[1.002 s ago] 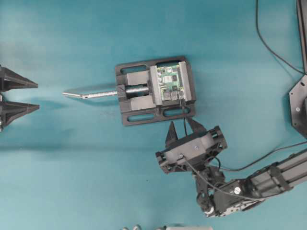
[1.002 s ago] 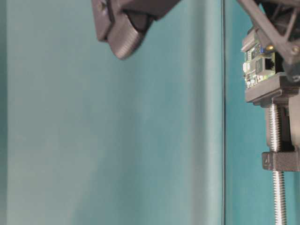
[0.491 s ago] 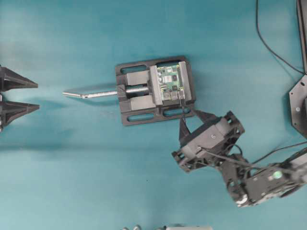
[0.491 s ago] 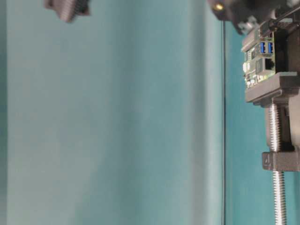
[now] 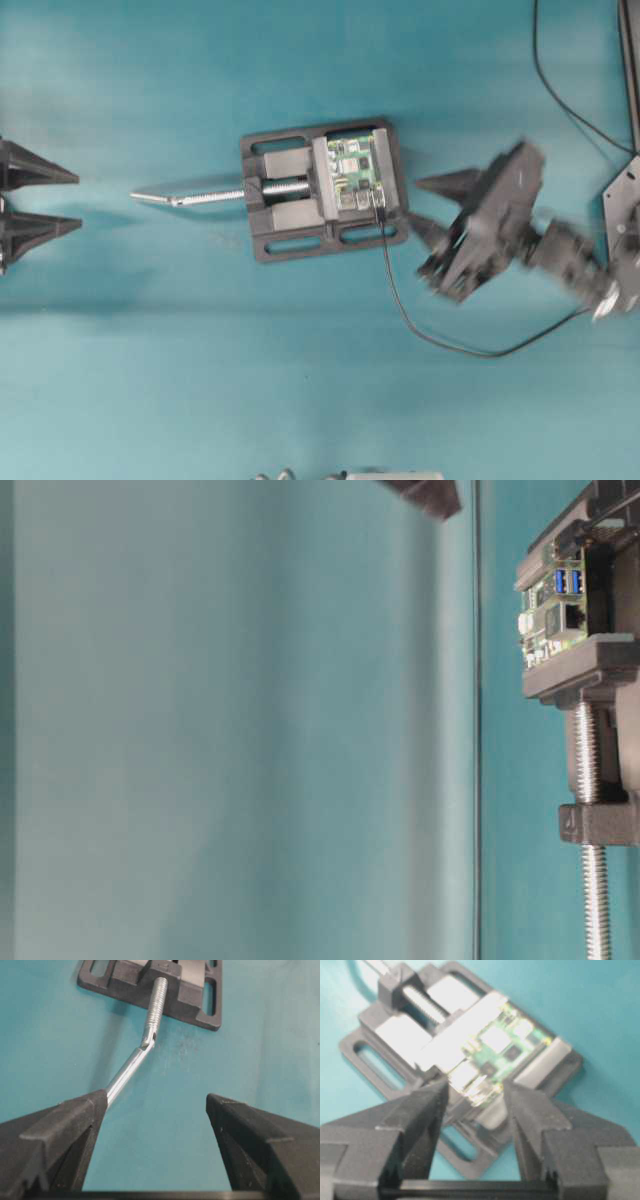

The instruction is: Insert the USB into the fixed PCB.

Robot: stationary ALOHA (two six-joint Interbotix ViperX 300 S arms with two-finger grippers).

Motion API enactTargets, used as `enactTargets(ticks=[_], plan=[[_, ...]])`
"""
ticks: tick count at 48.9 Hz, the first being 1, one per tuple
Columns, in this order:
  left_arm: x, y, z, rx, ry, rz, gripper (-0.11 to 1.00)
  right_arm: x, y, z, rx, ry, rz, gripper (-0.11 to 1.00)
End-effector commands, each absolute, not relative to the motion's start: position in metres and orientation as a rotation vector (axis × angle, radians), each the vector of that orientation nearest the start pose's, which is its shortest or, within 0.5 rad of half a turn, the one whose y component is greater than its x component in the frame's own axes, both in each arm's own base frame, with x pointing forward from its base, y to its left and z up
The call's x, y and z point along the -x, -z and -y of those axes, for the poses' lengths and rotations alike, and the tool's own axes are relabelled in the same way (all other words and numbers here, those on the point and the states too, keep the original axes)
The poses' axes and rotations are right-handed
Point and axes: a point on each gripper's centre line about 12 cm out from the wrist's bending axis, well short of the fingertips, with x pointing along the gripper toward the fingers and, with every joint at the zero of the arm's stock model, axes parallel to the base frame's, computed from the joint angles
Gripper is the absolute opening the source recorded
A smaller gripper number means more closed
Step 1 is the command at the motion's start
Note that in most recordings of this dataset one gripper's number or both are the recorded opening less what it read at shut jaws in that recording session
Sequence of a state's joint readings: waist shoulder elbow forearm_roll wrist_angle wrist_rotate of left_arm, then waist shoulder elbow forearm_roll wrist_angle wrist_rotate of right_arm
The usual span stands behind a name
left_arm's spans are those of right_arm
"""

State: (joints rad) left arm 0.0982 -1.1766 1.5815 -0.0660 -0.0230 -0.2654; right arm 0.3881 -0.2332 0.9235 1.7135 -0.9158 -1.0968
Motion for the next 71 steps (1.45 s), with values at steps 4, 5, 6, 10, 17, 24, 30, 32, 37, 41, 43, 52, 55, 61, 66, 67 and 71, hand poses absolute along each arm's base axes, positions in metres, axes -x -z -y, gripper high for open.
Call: enactTargets(ticks=[4, 5, 6, 10, 17, 24, 30, 32, 37, 41, 43, 52, 55, 61, 66, 67, 71], plan=[[-0.133, -0.139, -0.014, 0.356, -0.164, -0.355, 0.95, -0.272, -0.207, 0.006, -0.159, 0.533, -0.417, 0.53], [-0.133, -0.139, -0.014, 0.356, -0.164, -0.355, 0.95, -0.271, -0.209, 0.009, -0.154, 0.525, -0.411, 0.53], [-0.133, -0.139, -0.014, 0.356, -0.164, -0.353, 0.95, -0.27, -0.211, 0.012, -0.149, 0.516, -0.402, 0.53], [-0.133, -0.139, -0.014, 0.356, -0.164, -0.355, 0.95, -0.264, -0.21, 0.026, -0.109, 0.493, -0.393, 0.53], [-0.133, -0.139, -0.014, 0.356, -0.164, -0.355, 0.95, -0.257, -0.209, 0.048, -0.066, 0.421, -0.414, 0.54], [-0.133, -0.139, -0.014, 0.356, -0.164, -0.355, 0.95, -0.247, -0.214, 0.065, -0.048, 0.37, -0.428, 0.53], [-0.133, -0.139, -0.014, 0.356, -0.164, -0.355, 0.95, -0.232, -0.221, 0.07, -0.052, 0.387, -0.388, 0.52], [-0.133, -0.139, -0.014, 0.356, -0.164, -0.355, 0.95, -0.225, -0.223, 0.069, -0.055, 0.389, -0.369, 0.52], [-0.133, -0.139, -0.014, 0.356, -0.164, -0.355, 0.95, -0.206, -0.222, 0.064, -0.07, 0.388, -0.328, 0.48], [-0.133, -0.139, -0.014, 0.356, -0.164, -0.355, 0.95, -0.186, -0.218, 0.057, -0.088, 0.365, -0.287, 0.44], [-0.133, -0.139, -0.014, 0.356, -0.164, -0.355, 0.95, -0.179, -0.217, 0.052, -0.093, 0.338, -0.273, 0.41], [-0.133, -0.139, -0.014, 0.356, -0.164, -0.355, 0.95, -0.157, -0.211, 0.026, -0.117, 0.159, -0.239, 0.26], [-0.133, -0.139, -0.014, 0.356, -0.165, -0.355, 0.95, -0.153, -0.206, 0.018, -0.129, 0.1, -0.248, 0.21], [-0.133, -0.139, -0.014, 0.356, -0.164, -0.355, 0.95, -0.149, -0.201, 0.01, -0.139, 0.045, -0.266, 0.13], [-0.133, -0.139, -0.014, 0.356, -0.164, -0.355, 0.95, -0.147, -0.194, 0.012, -0.14, 0.058, -0.277, 0.12], [-0.133, -0.139, -0.014, 0.356, -0.164, -0.355, 0.95, -0.147, -0.193, 0.012, -0.14, 0.061, -0.28, 0.12], [-0.133, -0.139, -0.014, 0.356, -0.164, -0.355, 0.95, -0.146, -0.189, 0.011, -0.145, 0.059, -0.291, 0.12]])
